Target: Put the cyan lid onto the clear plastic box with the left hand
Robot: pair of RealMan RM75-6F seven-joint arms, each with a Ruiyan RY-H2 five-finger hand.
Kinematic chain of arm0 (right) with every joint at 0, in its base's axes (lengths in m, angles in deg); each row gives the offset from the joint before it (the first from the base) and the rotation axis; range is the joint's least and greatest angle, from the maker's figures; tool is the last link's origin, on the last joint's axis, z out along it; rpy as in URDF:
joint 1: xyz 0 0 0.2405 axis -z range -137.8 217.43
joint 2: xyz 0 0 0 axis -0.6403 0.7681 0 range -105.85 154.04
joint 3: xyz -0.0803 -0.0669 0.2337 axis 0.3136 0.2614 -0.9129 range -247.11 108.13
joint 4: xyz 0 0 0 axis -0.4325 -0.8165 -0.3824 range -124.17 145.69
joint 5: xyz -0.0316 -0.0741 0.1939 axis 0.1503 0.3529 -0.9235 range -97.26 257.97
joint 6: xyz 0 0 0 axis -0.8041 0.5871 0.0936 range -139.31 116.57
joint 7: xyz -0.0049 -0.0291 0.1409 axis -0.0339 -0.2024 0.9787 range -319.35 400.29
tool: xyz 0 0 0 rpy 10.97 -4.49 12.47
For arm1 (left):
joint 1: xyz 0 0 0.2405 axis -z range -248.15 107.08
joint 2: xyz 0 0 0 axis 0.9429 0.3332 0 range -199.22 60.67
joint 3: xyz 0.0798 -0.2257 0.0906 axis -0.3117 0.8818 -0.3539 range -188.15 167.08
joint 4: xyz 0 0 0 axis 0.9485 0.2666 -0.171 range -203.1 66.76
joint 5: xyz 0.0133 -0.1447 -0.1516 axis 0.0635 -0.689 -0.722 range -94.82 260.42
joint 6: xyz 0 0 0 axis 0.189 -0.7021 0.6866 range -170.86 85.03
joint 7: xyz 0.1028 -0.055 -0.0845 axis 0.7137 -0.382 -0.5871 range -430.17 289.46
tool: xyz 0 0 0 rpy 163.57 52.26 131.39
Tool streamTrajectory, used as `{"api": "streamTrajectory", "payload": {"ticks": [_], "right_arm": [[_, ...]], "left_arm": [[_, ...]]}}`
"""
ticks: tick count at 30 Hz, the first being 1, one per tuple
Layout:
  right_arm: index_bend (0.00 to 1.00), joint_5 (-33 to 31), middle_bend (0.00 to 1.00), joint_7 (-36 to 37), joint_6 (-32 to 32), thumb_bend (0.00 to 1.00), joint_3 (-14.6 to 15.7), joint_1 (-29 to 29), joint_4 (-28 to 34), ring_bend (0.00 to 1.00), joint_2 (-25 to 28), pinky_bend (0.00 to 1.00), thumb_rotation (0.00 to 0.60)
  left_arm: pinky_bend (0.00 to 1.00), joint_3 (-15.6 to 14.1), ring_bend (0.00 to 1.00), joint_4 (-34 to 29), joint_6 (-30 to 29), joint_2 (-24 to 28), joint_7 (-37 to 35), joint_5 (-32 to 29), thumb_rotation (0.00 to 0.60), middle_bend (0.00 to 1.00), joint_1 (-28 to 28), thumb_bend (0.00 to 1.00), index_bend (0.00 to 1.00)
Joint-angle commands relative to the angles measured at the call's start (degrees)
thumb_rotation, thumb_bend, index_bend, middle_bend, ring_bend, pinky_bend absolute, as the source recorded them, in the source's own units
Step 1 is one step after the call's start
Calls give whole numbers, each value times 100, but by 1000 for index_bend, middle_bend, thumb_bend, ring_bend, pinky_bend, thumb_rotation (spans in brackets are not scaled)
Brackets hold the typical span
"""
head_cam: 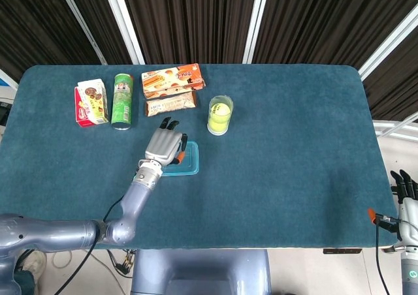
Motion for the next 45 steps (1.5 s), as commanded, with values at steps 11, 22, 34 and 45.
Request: {"api": "streamTrajectory", "payload": {"ticks": [11,22,34,45], "right_arm": [[100,-1,0,1,-6,291,5,4,1,0,-4,0,600],[101,-11,0,6,11,291,-3,15,8,0,5,0,600],[101,-22,0,-16,5,292,-1,15,14,0,-4,0,600],[101,-22,0,-2,-17,291,3,13,22,0,11,0,600]], "left_arm": [[51,126,143,554,165,-239,-32,-171,600,613,95,458,627],[49,-35,143,1246,653,-510,-63,203,600,629,261,459,637],[49,172,143,1950,1324,-814,-364,6,600,630,467,473,649],[49,156,143,2179,1389,-941,-209,-47,600,629,666,473,650]]}}
